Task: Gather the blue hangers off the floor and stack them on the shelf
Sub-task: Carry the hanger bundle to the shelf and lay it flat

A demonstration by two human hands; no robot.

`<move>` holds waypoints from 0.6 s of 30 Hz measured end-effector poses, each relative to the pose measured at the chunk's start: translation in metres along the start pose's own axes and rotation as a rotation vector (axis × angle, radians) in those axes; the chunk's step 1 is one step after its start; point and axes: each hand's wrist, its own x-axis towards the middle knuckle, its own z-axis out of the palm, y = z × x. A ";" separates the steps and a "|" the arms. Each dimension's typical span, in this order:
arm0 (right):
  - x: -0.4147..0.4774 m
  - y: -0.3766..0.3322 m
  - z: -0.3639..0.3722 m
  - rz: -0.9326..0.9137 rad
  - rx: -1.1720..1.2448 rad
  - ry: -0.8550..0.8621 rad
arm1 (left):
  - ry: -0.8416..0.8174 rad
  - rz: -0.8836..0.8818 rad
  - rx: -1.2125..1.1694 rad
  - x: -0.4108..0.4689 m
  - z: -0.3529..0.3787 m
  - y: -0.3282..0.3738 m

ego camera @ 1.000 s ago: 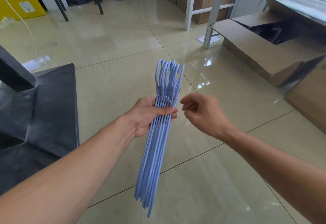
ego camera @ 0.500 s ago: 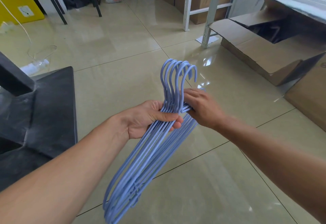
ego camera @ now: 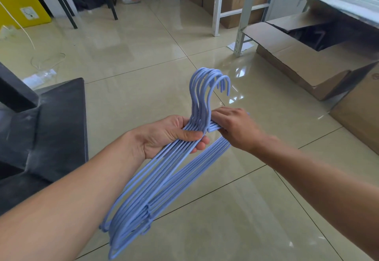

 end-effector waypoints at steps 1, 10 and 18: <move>0.001 0.002 -0.001 -0.001 -0.032 -0.038 | -0.010 -0.005 0.005 0.000 -0.001 0.001; 0.001 0.003 -0.014 0.096 -0.074 -0.140 | 0.203 0.031 0.783 -0.005 0.018 0.016; -0.002 -0.002 -0.028 0.236 -0.007 -0.211 | 0.754 0.197 1.755 -0.003 0.034 -0.007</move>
